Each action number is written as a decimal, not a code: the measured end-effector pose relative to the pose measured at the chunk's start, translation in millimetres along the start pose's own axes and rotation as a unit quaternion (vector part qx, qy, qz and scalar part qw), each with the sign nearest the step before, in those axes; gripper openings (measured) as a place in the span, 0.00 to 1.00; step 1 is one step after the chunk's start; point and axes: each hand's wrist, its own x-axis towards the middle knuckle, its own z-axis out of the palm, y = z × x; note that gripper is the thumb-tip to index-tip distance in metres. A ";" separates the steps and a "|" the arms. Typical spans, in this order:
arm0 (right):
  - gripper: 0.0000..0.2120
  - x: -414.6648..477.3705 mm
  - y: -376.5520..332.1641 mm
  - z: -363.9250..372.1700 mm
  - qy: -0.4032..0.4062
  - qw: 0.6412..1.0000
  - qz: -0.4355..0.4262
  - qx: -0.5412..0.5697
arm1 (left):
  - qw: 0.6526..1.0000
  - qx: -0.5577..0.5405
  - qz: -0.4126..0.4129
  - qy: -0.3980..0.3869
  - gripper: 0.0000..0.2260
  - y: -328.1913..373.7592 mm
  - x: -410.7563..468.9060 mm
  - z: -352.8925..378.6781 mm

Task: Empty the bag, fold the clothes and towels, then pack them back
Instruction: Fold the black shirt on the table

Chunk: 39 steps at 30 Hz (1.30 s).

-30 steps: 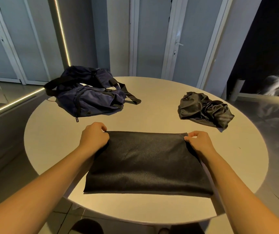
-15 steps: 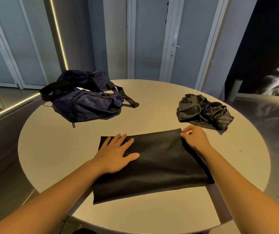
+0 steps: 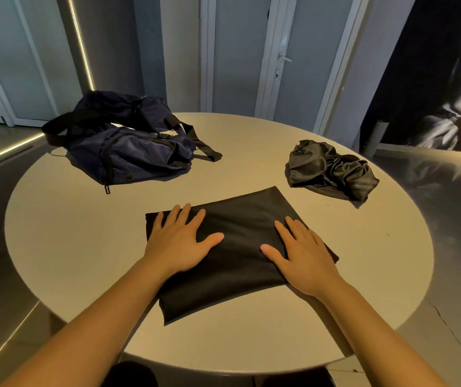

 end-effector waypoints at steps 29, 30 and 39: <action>0.29 -84.1 -88.2 -10.7 -0.022 0.961 -0.259 0.096 | 0.997 -0.024 -0.049 0.046 0.26 -7.6 -34.8 3.7; 0.28 -88.4 -90.1 -9.1 -0.025 0.959 -0.266 0.100 | 0.997 -0.026 -0.059 0.050 0.26 -6.7 -36.6 4.0; 0.22 -119.3 -77.3 7.8 0.028 0.960 -0.249 0.122 | 0.993 -0.024 -0.093 0.063 0.27 -6.2 -47.2 8.1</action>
